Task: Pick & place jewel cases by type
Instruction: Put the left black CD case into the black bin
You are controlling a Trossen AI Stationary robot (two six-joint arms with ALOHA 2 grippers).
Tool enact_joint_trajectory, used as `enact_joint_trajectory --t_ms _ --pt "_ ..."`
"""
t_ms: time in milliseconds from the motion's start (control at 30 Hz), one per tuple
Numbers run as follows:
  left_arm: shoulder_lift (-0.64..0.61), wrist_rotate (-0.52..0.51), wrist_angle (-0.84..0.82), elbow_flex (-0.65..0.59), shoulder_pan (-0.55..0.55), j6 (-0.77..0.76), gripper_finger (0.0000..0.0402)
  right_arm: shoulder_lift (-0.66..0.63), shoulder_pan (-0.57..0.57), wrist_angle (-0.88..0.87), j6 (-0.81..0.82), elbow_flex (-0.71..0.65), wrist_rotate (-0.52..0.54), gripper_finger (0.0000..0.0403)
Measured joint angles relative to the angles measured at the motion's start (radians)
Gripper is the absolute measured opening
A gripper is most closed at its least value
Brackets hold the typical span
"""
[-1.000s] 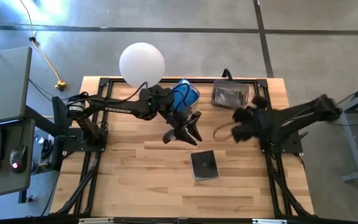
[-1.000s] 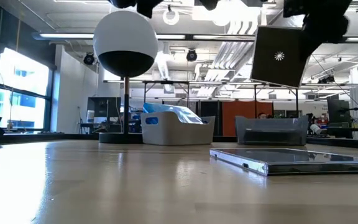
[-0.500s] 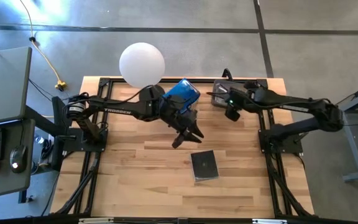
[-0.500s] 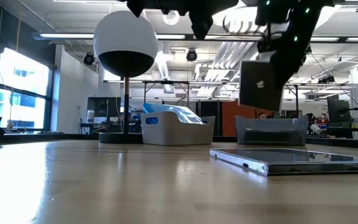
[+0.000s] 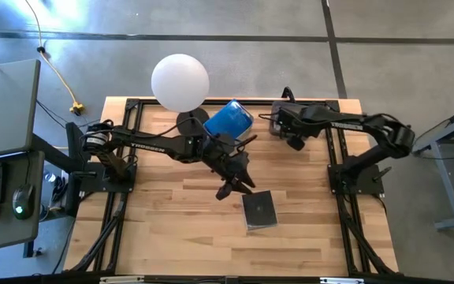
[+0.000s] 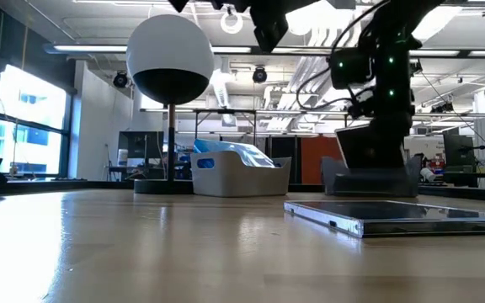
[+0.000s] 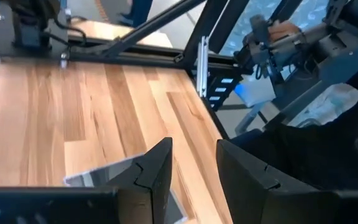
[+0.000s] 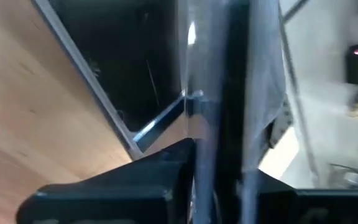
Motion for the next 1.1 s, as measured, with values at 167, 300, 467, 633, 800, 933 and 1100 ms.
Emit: enact_joint_trajectory --t_ms 167,300,467,633,800,933,1100 --pt "0.0 -0.014 -0.033 0.0 0.003 -0.001 0.0124 0.028 0.004 -0.009 -0.02 0.0 0.028 0.0029" --pt "0.0 -0.042 -0.035 0.0 0.003 -0.005 0.0124 0.028 0.004 -0.038 -0.028 0.0 0.058 0.0034" --pt "0.0 -0.065 -0.035 0.0 0.003 -0.026 0.0124 0.028 0.004 -0.112 -0.028 0.0 0.099 0.0043" --pt "0.0 -0.066 -0.035 0.0 0.003 -0.027 0.0124 0.028 0.004 -0.122 -0.029 0.0 0.102 0.0044" --pt "0.0 -0.067 -0.033 0.0 0.003 -0.05 0.0124 0.028 0.004 -0.122 -0.052 0.0 0.101 0.0046" --pt "0.0 -0.069 -0.034 0.0 0.003 -0.058 0.0124 0.028 0.005 -0.119 -0.081 0.0 0.096 0.007" --pt "0.0 -0.068 -0.033 0.0 0.003 -0.059 0.0124 0.028 0.008 -0.105 -0.088 0.0 0.094 0.012"
